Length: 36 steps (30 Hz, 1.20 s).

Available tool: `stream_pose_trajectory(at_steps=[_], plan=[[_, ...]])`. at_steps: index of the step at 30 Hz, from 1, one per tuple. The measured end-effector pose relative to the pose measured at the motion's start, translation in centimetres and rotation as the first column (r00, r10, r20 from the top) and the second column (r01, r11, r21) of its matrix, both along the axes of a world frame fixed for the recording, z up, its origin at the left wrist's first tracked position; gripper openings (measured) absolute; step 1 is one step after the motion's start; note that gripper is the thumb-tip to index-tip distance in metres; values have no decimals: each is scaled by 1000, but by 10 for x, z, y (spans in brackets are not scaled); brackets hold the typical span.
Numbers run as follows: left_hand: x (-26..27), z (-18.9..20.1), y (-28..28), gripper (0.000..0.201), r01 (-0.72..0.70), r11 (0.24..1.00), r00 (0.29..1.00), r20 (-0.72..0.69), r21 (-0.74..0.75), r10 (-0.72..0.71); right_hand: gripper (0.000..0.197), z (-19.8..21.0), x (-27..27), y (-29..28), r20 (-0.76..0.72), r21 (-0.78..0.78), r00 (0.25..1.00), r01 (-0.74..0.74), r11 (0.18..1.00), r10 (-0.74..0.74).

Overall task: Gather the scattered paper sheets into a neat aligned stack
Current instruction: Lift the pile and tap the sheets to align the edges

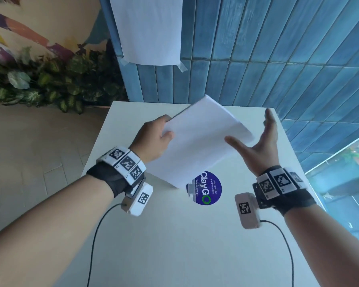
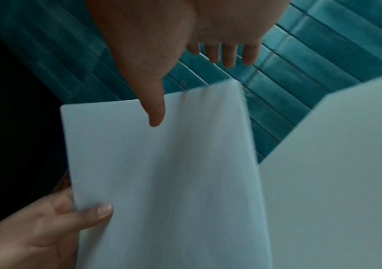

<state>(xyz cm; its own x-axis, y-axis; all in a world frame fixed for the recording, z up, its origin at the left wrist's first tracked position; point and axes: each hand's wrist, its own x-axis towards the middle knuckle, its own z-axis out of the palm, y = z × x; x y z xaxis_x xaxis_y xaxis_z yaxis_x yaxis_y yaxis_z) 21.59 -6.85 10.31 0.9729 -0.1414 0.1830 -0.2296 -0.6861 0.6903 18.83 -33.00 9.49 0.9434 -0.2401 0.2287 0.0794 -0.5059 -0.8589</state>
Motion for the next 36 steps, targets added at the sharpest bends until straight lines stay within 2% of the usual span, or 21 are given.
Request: stream_pose_trajectory(at_steps=[2, 5, 8, 9, 11, 14, 17, 20, 22, 23, 25, 26, 29, 31, 36], plan=[[1, 13, -5, 26, 74, 987, 997, 7, 143, -76, 99, 15, 2, 7, 28, -90, 996, -85, 992, 87], [0, 25, -16, 27, 163, 924, 986, -30, 346, -163, 65, 23, 7, 17, -3, -154, 972, -231, 961, 233], [-1, 30, -21, 21, 194, 896, 981, -66, 400, -183, 14, 16, 4, 20, -48, -41, 951, -307, 951, 305], [-2, 31, -21, 22, 199, 892, 980, -82, 406, -181, 6, 12, 1, 20, -50, 4, 947, -316, 949, 316], [-6, 30, -19, 26, 216, 894, 976, -117, 391, -185, 16, 2, -3, 20, -43, 101, 947, -314, 944, 320], [-16, 26, -8, 27, 230, 929, 972, -111, 292, -206, 16, -10, -7, 18, -59, 187, 950, -292, 938, 307], [-22, 15, 21, 34, 109, 961, 994, -55, 256, -98, 17, -15, -8, 7, -48, 270, 965, -235, 934, 257], [-27, -6, 57, 45, -52, 993, 995, -85, 107, 62, 12, -17, -9, -10, -43, 303, 978, -182, 935, 204], [-31, -25, 68, 51, -127, 990, 982, -149, -57, 118, 9, -18, -9, -18, -46, 302, 982, -162, 939, 184], [-32, -34, 67, 54, -145, 969, 974, -204, -199, 104, 8, -20, -8, -20, -48, 304, 983, -153, 940, 175], [-36, -49, 59, 52, -170, 868, 952, -304, -466, 23, 8, -25, -7, -22, -60, 311, 985, -138, 940, 165], [-36, -55, 52, 48, -187, 827, 948, -320, -531, 10, 10, -27, -6, -20, -66, 316, 984, -139, 939, 168], [-31, -68, 31, 28, -272, 750, 943, -324, -603, 82, 16, -38, -6, -13, -84, 336, 980, -141, 931, 178], [-29, -73, 20, 23, -318, 743, 939, -303, -589, 161, 17, -47, -6, -9, -89, 363, 982, -123, 924, 166], [-38, -81, 12, 42, -313, 798, 950, -170, -515, 263, 18, -64, -15, 0, -80, 409, 993, -50, 911, 91]])
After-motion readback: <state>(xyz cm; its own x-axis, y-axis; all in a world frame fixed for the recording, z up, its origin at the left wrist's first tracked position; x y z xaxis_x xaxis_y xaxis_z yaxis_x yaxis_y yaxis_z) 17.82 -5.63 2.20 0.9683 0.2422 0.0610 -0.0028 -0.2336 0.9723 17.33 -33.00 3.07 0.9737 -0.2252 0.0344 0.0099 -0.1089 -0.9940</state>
